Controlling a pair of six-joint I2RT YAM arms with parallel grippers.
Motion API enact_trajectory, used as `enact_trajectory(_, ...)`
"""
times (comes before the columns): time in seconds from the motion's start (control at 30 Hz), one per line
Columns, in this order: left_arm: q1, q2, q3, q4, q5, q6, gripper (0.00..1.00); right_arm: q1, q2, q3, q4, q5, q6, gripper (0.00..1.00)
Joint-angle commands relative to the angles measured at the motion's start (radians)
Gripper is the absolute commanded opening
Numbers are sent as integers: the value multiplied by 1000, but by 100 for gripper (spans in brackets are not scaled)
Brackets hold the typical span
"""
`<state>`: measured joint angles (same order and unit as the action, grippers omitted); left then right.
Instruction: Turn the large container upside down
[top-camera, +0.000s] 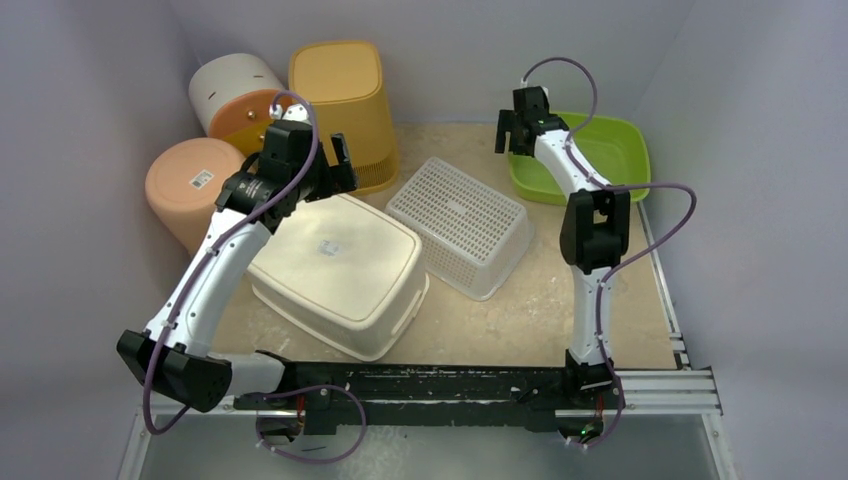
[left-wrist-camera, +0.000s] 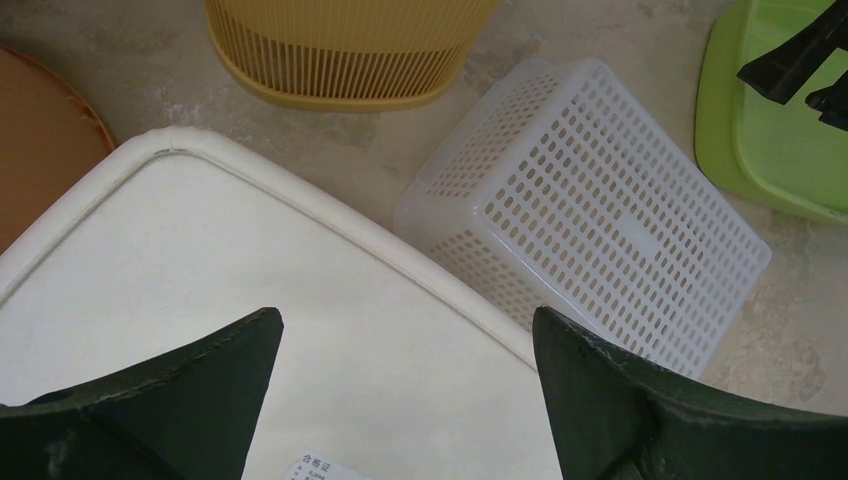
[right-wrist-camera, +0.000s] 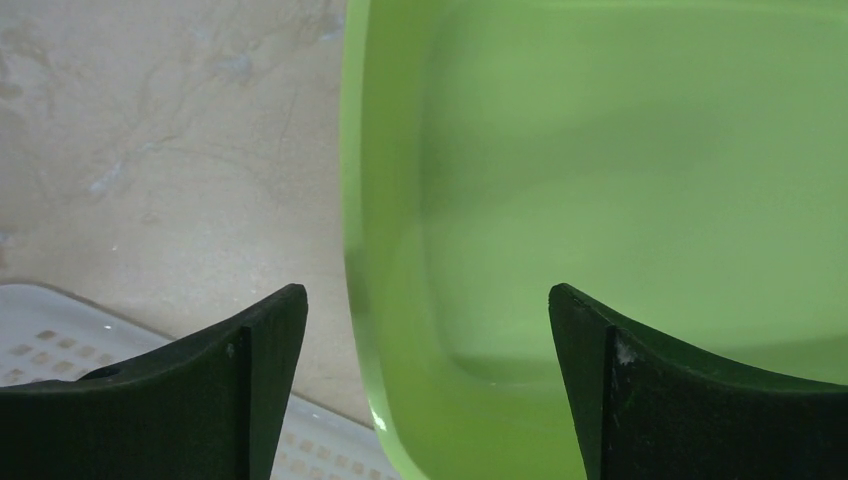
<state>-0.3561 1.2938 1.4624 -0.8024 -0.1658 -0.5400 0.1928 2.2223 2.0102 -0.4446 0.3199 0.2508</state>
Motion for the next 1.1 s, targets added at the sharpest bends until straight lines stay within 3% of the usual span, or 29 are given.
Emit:
enact_trajectory(0.0,-6,5,43,25,-23,-20,92,-6,16,20,-5,-47,-31,89)
enact_trajectory(0.23,-6,15,43,26,-26,-27,92,-6,50,-3,-3,-95,-28,73)
enact_trajectory(0.57,-6,-11,22,17,-30,-46,92,-7,66,-66,11,-91,-24,64)
enact_trajectory(0.83,-6,-5,64,-31,-35,-9,92,-9,57,-77,14,-45,-20,31)
enact_trajectory(1.07,-6,-25,60,-36,-27,4,92,-13,-64,-36,28,-106,17,24)
